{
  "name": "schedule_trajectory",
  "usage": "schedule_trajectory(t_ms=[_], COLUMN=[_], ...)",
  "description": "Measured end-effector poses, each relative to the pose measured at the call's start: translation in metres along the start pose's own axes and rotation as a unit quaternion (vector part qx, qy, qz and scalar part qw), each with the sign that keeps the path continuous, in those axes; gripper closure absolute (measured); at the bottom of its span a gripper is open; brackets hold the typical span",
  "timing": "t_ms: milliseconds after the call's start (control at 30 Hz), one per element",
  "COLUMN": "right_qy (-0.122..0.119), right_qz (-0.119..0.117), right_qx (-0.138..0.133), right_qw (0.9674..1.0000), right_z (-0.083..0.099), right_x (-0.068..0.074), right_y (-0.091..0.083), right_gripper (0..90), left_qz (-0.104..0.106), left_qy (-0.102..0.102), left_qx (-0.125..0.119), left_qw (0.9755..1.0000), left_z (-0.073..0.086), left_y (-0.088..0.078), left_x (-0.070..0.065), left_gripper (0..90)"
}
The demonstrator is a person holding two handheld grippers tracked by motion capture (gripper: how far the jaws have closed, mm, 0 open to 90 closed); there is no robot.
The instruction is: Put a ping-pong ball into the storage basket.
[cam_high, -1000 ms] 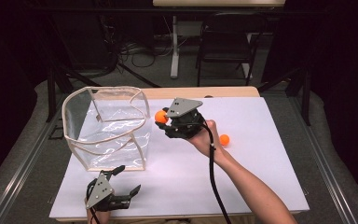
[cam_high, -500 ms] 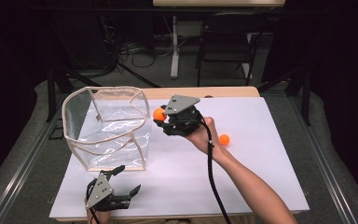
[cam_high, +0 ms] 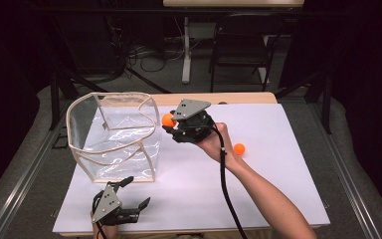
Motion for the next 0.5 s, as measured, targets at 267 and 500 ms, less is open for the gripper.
schedule_trajectory(t_ms=[267,500], right_qy=[0.001,0.003], right_qz=[0.000,-0.003], right_qx=[0.004,0.003], right_qw=[1.0000,1.0000], right_z=[-0.0024,-0.0055], right_x=[-0.0025,-0.0021], right_y=[0.0032,0.0062], right_gripper=[50.8,50.8], left_qz=[-0.001,-0.001], left_qy=[0.000,0.001], left_qx=[-0.001,-0.001], left_qw=[1.0000,1.0000], left_z=[-0.0001,-0.0002], left_y=[-0.0003,-0.0003], left_x=[0.0001,0.0001], left_gripper=[15.7,15.7])
Point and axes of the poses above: each handheld gripper's, and its own axes: y roughly forward along the jaws, z roughly out of its underside, x roughly to its left, the point moved 8 cm from there along y, roughly forward along the jaws, and after that the axes turned 8 degrees about z, right-handed, at the moved point
